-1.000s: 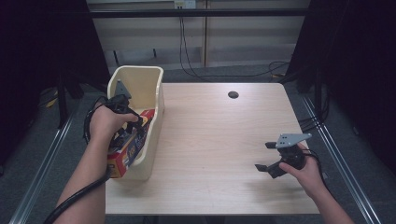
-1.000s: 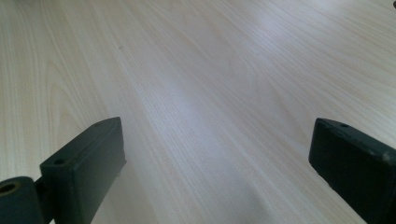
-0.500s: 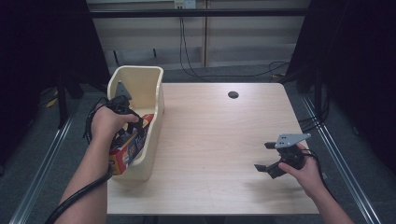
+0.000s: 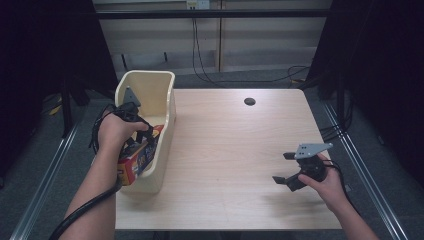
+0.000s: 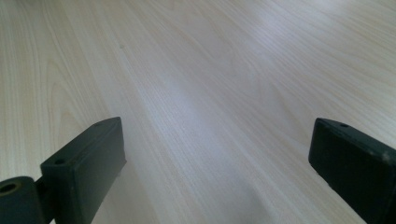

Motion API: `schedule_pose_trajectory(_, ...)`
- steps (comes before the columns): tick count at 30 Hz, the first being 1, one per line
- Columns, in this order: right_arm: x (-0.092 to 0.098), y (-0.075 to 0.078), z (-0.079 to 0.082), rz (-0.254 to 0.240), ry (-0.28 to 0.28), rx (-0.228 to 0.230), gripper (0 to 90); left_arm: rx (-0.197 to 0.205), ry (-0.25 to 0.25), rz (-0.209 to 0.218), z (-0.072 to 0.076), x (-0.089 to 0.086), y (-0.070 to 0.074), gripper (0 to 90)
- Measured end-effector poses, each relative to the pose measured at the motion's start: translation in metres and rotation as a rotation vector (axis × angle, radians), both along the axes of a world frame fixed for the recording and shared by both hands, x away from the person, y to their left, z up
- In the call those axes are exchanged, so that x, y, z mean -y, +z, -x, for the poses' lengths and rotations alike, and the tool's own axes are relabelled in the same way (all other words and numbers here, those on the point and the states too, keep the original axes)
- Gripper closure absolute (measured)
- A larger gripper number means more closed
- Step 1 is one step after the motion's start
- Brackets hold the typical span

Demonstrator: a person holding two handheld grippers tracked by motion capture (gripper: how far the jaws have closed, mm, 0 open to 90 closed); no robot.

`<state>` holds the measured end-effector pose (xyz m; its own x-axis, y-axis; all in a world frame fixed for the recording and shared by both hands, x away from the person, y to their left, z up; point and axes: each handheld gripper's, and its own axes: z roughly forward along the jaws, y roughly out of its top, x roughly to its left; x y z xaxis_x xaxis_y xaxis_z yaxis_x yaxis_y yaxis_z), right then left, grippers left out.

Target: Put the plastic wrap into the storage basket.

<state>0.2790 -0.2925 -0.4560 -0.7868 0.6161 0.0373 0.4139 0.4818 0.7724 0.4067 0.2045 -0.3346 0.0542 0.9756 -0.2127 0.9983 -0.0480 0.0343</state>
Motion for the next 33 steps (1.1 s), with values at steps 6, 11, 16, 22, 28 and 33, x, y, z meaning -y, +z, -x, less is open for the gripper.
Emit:
schedule_pose_trajectory(6, 0.001, 0.0, 0.001, -0.001, 0.001, -0.003, 3.6, 0.012, 0.008, 0.017, -0.001, -0.002, 0.004, 38.5)
schedule_pose_trajectory(11, 0.002, 0.0, 0.0, -0.001, -0.002, 0.001, 3.6, 0.04, 0.013, 0.051, -0.001, -0.002, 0.018, 38.3)
schedule_pose_trajectory(16, 0.004, 0.0, 0.001, -0.007, -0.005, -0.002, 3.6, 0.066, -0.002, 0.062, 0.0, -0.003, 0.023, 35.6)
schedule_pose_trajectory(22, 0.006, 0.0, 0.001, -0.009, -0.011, 0.0, 3.6, 0.077, -0.018, 0.088, 0.0, -0.002, 0.027, 32.0)
schedule_pose_trajectory(28, 0.005, -0.001, 0.0, -0.007, -0.013, 0.001, 3.6, 0.135, -0.059, 0.113, 0.002, 0.005, 0.036, 25.3)
schedule_pose_trajectory(33, 0.005, -0.001, 0.0, -0.01, -0.006, 0.001, 3.6, 0.157, -0.058, 0.14, 0.003, 0.007, 0.044, 20.7)
